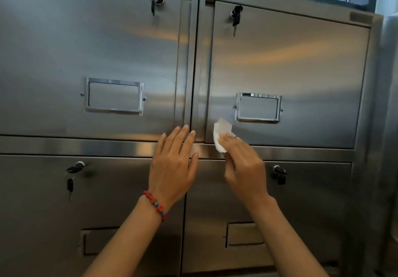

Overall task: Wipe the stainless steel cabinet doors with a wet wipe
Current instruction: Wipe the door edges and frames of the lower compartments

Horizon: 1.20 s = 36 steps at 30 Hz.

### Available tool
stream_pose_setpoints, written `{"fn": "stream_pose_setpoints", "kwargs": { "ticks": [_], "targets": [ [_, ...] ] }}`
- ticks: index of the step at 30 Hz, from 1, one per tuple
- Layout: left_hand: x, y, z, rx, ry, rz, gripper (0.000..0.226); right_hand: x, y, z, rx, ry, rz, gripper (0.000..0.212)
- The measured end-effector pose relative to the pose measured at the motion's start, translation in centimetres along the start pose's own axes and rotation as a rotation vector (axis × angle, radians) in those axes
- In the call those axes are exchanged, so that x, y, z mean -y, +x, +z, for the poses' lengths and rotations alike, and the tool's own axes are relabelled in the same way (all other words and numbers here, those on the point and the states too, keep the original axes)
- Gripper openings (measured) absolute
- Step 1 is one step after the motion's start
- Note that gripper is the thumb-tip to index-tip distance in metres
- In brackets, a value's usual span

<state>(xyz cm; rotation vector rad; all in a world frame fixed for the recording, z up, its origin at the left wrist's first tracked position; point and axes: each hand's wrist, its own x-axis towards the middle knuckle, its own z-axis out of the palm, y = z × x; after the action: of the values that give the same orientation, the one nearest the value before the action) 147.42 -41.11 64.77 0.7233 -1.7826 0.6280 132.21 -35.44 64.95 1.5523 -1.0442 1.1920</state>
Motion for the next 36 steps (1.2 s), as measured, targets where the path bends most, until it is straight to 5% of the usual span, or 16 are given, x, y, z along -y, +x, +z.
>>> {"fn": "stream_pose_setpoints", "kwargs": {
  "ticks": [19, 36],
  "targets": [
    [-11.9, -8.5, -3.1, 0.203, 0.053, -0.099, 0.049, -0.6, -10.3, -11.2, 0.140, 0.134, 0.142, 0.043],
    [-8.5, -18.5, 1.3, 0.339, 0.039, -0.101, 0.049, 3.1, -20.5, -5.3, 0.242, 0.187, 0.338, 0.041]
  ]
}}
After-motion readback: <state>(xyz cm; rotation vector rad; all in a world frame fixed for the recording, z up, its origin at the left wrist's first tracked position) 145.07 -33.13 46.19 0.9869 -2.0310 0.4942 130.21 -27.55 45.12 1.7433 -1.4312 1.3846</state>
